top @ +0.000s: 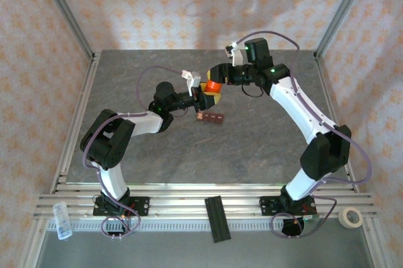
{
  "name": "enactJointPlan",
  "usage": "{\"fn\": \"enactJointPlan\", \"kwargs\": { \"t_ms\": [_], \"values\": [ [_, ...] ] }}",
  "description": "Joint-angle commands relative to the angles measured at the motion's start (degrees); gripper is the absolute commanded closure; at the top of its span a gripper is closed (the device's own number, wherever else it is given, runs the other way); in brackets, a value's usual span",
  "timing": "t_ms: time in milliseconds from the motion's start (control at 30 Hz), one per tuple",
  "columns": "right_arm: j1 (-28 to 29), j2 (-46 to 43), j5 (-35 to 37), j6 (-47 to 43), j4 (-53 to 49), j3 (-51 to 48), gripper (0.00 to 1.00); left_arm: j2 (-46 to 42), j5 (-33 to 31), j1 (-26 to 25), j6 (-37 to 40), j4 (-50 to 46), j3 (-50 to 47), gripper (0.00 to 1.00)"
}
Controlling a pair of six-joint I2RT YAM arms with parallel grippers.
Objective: Sort the pills into containers
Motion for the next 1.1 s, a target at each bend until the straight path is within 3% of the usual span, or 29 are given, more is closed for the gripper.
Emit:
{"fn": "enactJointPlan", "kwargs": {
  "t_ms": [0,167,400,467,533,567,600,867,1067],
  "values": [
    [2.34,-3.06,6.21,7.13,2.58,-3.05,0.78,-1.55,-4.26,-0.58,6.71,1.23,0.62,1.00],
    [4.53,-5.01,12.13,9.55,3.44,-5.68,0.80,-4.99,-12.39,-1.89,15.97,-7.93,-0.87,1.00],
    [4.60,-4.93,13.88,9.01,4.90,-5.78,0.81,-5.50,-14.70,-2.10,16.69,-7.68,-1.51,0.98],
    [4.55,-4.84,14.87,8.81,5.21,-5.66,0.81,-5.41,-15.14,-2.12,16.48,-7.60,-1.64,0.86],
    [4.51,-4.92,16.65,8.87,5.52,-5.42,0.82,-5.49,-16.13,-2.26,16.42,-7.15,-2.26,0.64],
    [4.31,-4.95,17.53,8.86,5.74,-5.32,0.82,-5.50,-16.26,-2.19,16.48,-6.79,-2.59,0.14],
    [4.10,-4.90,18.38,9.15,5.98,-5.32,0.83,-5.57,-16.28,-2.27,16.54,-6.68,-3.01,0.01],
    [0.53,-5.05,26.48,9.66,8.81,-8.17,0.83,-7.56,-18.71,-2.23,16.74,-2.07,-9.36,0.00],
    [-1.61,-7.05,36.27,5.62,11.53,-14.08,0.83,-10.63,-21.68,-1.88,18.86,-3.83,-13.51,0.00]
  ]
}}
